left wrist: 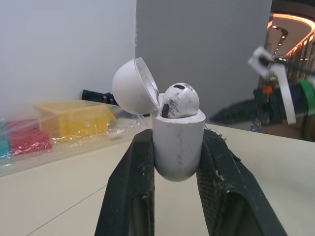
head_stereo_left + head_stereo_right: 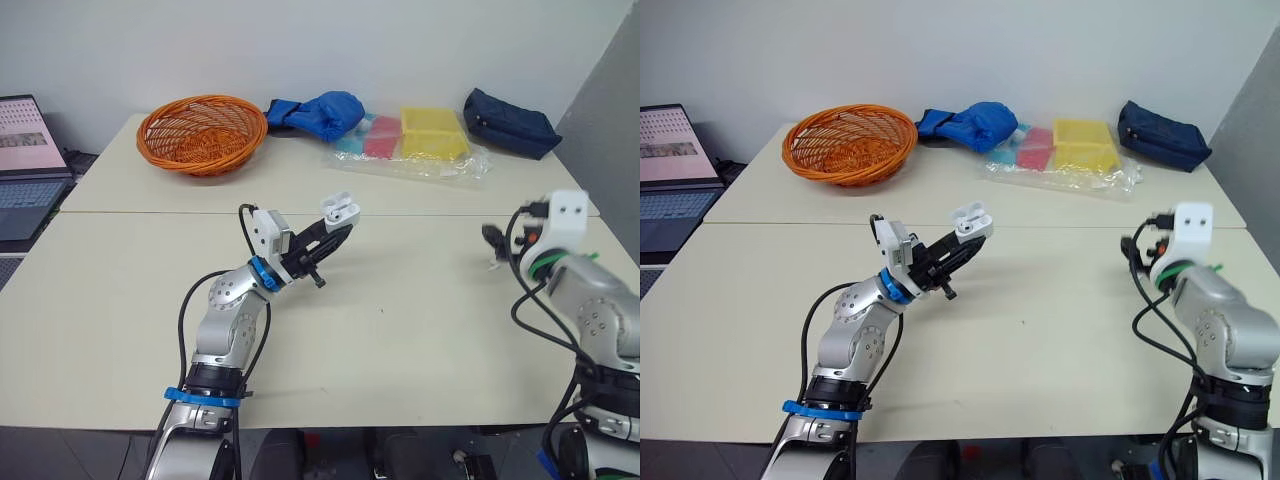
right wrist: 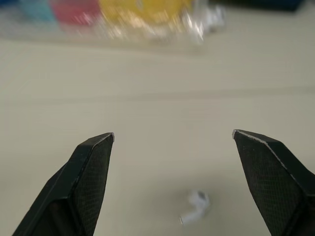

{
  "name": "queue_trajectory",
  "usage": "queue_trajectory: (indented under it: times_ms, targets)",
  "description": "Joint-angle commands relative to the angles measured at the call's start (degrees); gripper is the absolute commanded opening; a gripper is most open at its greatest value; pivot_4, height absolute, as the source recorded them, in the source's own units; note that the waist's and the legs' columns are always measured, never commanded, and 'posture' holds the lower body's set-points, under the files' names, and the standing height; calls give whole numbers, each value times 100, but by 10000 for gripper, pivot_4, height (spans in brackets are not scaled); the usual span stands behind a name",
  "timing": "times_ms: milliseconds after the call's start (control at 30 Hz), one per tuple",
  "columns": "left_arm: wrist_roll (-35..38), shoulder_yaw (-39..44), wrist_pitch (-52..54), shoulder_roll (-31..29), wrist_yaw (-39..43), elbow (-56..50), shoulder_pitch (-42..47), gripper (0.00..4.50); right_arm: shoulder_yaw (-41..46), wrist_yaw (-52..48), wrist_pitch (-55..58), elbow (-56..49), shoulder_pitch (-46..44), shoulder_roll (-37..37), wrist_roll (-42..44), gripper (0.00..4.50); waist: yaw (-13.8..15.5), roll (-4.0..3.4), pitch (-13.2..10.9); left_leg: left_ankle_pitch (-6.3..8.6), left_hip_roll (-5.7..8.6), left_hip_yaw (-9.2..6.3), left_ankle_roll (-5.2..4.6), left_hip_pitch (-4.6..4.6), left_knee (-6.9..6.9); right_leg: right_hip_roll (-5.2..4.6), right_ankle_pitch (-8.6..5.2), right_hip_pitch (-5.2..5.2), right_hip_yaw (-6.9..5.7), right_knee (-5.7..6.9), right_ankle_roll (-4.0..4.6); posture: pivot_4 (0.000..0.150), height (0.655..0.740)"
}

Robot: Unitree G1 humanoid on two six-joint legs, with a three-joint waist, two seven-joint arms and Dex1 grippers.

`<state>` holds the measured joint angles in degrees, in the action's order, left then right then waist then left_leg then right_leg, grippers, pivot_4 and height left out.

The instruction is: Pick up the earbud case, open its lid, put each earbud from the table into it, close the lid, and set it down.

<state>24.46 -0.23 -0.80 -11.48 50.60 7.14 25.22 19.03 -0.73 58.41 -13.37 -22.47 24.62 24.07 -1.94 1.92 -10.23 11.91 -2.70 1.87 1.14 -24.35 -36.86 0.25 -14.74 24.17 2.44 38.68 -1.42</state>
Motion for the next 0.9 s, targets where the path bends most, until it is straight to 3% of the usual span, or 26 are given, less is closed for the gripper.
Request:
queue_trajectory:
  times_ms: [33, 400, 900]
  targets:
    - [3, 16, -127, 15, -30, -154, 94, 7683, 64, 319, -260, -18, 40, -194, -287, 41339, 4, 0, 0, 0, 0, -1, 0, 0, -1, 0, 0, 0, 0, 1, 0, 1500, 7400]
    - [5, 14, -106, -24, 6, -193, 92, 7683, -64, 893, -794, 577, -13, -982, -955, 41339, 10, 0, 0, 0, 0, 1, 0, 0, -2, 1, 1, 0, -4, 0, -1, 1500, 7400]
    - [-13, -4, -108, -51, 31, -187, 104, 7683, -54, 1005, -1672, 1662, -213, -1160, -1315, 41339, 8, 0, 0, 0, 0, 1, 0, 1, -3, 1, 1, -2, -4, 1, -1, 1500, 7400]
